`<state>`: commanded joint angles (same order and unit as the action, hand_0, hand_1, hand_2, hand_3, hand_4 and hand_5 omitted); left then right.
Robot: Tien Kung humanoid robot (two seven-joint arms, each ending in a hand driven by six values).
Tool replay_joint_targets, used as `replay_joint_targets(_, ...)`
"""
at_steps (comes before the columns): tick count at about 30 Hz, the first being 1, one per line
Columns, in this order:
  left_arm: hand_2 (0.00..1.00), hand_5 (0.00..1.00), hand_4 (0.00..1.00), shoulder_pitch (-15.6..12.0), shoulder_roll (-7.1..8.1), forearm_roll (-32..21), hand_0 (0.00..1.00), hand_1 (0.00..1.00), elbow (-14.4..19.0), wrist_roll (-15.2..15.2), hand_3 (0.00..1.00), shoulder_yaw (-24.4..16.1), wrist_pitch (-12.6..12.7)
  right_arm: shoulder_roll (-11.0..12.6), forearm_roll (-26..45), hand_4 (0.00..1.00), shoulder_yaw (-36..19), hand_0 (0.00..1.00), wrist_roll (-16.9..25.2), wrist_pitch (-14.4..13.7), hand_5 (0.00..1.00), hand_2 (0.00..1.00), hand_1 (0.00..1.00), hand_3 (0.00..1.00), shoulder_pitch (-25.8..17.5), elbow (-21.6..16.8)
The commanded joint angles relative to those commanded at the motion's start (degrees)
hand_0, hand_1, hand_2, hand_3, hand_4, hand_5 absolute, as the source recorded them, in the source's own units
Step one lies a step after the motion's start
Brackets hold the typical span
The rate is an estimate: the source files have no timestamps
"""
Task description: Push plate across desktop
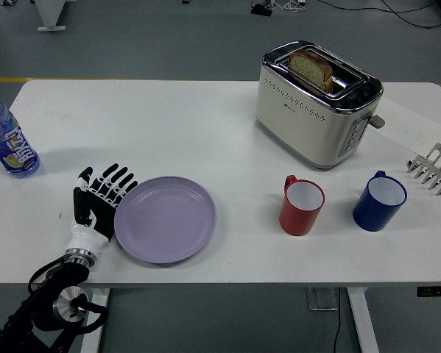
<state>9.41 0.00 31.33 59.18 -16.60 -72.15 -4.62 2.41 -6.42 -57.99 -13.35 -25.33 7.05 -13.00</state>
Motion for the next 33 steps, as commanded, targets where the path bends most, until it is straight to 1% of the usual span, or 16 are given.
replay_joint_targets(4, 0.653, 0.998, 0.545, 0.35, 0.0, -1.0, 0.716, 0.708, 0.11, -0.04, 0.587, 2.39, -0.02, 0.06, -0.04, 0.306, 0.01, 0.549, 0.04, -0.02, 0.445, 0.574, 0.461, 0.579, -0.04, 0.02)
replay_joint_targets(8, 0.651, 0.998, 0.544, 0.86, 0.0, -1.76, 0.715, 0.707, -0.02, -0.1, 0.585, 3.85, -0.03, 0.1, -0.23, 0.307, -0.03, 0.549, 0.06, 0.05, 0.445, 0.574, 0.461, 0.579, -0.06, 0.04)
replay_joint_targets(11, 0.651, 0.998, 0.544, 1.18, 0.0, -2.14, 0.715, 0.707, -0.12, -0.14, 0.584, 4.44, -0.03, 0.12, -0.31, 0.307, -0.04, 0.549, 0.06, 0.08, 0.445, 0.572, 0.461, 0.579, -0.04, 0.05)
replay_joint_targets(23, 0.65, 0.998, 0.54, 4.31, 0.0, -4.11, 0.713, 0.706, -0.85, -0.34, 0.583, 8.13, -0.03, 0.26, -0.58, 0.308, -0.15, 0.55, 0.15, 0.18, 0.445, 0.571, 0.461, 0.579, 0.56, 0.14)
replay_joint_targets(33, 0.649, 0.998, 0.539, 5.4, 0.0, -5.18, 0.713, 0.705, -1.07, -0.48, 0.583, 10.36, -0.05, 0.42, -0.89, 0.308, -0.39, 0.55, 0.19, 0.15, 0.445, 0.571, 0.461, 0.579, 0.8, 0.17)
